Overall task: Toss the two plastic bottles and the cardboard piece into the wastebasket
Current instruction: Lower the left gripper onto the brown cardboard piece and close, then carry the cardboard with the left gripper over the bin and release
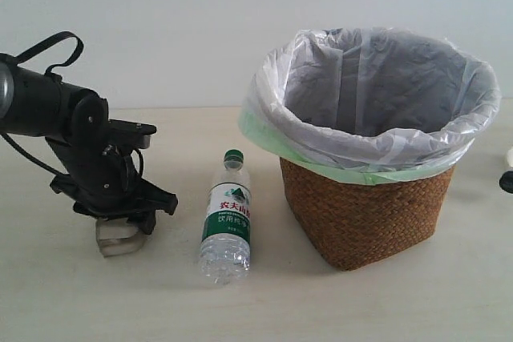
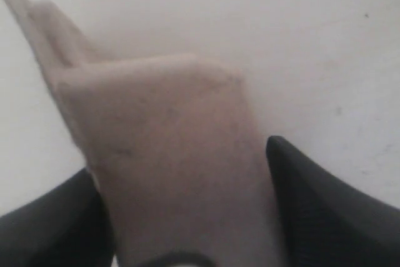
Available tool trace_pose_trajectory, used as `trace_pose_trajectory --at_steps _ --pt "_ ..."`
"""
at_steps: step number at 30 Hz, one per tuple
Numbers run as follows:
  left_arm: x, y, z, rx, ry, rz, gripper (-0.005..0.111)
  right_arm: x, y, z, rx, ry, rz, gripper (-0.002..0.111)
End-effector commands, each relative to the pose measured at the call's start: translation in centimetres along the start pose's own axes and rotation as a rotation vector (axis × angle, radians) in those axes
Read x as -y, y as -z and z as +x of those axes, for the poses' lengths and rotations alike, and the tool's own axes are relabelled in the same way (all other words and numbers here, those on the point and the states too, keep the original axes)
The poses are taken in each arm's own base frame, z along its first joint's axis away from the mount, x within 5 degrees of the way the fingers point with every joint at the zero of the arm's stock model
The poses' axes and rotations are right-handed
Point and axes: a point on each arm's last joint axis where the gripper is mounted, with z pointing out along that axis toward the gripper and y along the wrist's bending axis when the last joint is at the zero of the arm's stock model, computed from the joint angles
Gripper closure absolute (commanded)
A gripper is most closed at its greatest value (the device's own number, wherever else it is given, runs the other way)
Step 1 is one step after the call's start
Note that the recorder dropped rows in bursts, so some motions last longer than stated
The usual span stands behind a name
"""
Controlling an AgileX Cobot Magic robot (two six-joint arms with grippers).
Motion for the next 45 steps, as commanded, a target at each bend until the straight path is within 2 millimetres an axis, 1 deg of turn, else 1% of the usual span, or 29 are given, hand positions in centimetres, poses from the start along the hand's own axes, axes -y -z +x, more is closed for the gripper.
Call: trace_pose_trajectory --at_steps 1,4,7,11,14,16,18,20,22,25,28,30,34,36,39,45 --pt "-0.4 1.3 -0.4 0.046 -0.037 -0.034 0.102 0.0 0.1 -0.1 0.016 0.012 0.001 0.106" --pt "-0.6 3.1 -0.8 0.098 -0.049 -0.043 0.103 0.0 0.1 -0.1 0.016 0.012 0.001 0.106" --pt "-0.7 5.8 -1.5 0.188 -0.053 -0.039 0.103 0.0 0.1 -0.1 0.016 0.012 0.001 0.106" --pt "-0.8 10.7 -2.7 0.335 -0.079 -0.037 0.103 0.0 0.1 -0.1 0.016 0.012 0.001 0.106" --pt "-0.8 14.8 -3.6 0.455 -0.108 -0.035 0.103 0.0 0.1 -0.1 0.016 0.012 0.001 0.106" --pt "-0.1 17.5 -4.0 0.532 -0.139 -0.005 0.103 0.0 0.1 -0.1 0.016 0.012 0.001 0.106" --pt "1.3 20.0 -4.4 0.604 -0.174 0.058 0.103 0.0 0.1 -0.1 0.016 0.012 0.001 0.106" --pt "3.0 22.4 -4.9 0.682 -0.239 0.129 0.103 0.0 0.1 -0.1 0.016 0.012 0.001 0.106" --pt "5.2 24.6 -5.3 0.753 -0.286 0.228 0.103 0.0 0.1 -0.1 0.016 0.012 0.001 0.106" --pt "8.3 27.3 -5.7 0.856 -0.345 0.360 0.103 0.0 0.1 -0.1 0.016 0.012 0.001 0.106" --pt "10.7 28.8 -6.0 0.921 -0.385 0.459 0.102 0.0 0.1 -0.1 0.016 0.012 0.001 0.106" --pt "12.1 29.2 -6.2 0.938 -0.415 0.501 0.097 0.0 0.1 -0.1 0.016 0.012 0.001 0.106" --pt "14.7 28.5 -6.7 0.937 -0.458 0.538 0.083 0.0 0.1 -0.1 0.016 0.012 0.001 0.106" --pt "15.8 28.2 -6.9 0.934 -0.476 0.551 0.082 0.0 0.1 -0.1 0.016 0.012 0.001 0.106" --pt "16.7 27.7 -7.2 0.933 -0.494 0.557 0.082 0.0 0.1 -0.1 0.016 0.012 0.001 0.106" --pt "16.8 27.3 -7.5 0.934 -0.513 0.535 0.082 0.0 0.1 -0.1 0.016 0.012 0.001 0.106"
